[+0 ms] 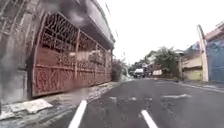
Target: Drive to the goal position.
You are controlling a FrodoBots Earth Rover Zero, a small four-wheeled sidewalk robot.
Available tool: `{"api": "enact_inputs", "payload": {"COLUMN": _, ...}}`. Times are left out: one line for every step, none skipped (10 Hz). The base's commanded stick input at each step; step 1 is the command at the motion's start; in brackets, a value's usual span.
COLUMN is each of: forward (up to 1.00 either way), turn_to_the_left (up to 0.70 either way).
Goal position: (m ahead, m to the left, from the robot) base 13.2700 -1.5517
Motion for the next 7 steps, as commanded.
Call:
{"api": "enact_inputs", "payload": {"forward": 0.85, "turn_to_the_left": -0.30}}
{"api": "enact_inputs", "payload": {"forward": 0.85, "turn_to_the_left": -0.33}}
{"api": "enact_inputs", "payload": {"forward": 0.85, "turn_to_the_left": -0.34}}
{"api": "enact_inputs", "payload": {"forward": 0.85, "turn_to_the_left": -0.34}}
{"api": "enact_inputs", "payload": {"forward": 0.85, "turn_to_the_left": -0.34}}
{"api": "enact_inputs", "payload": {"forward": 0.85, "turn_to_the_left": -0.34}}
{"api": "enact_inputs", "payload": {"forward": 0.85, "turn_to_the_left": -0.29}}
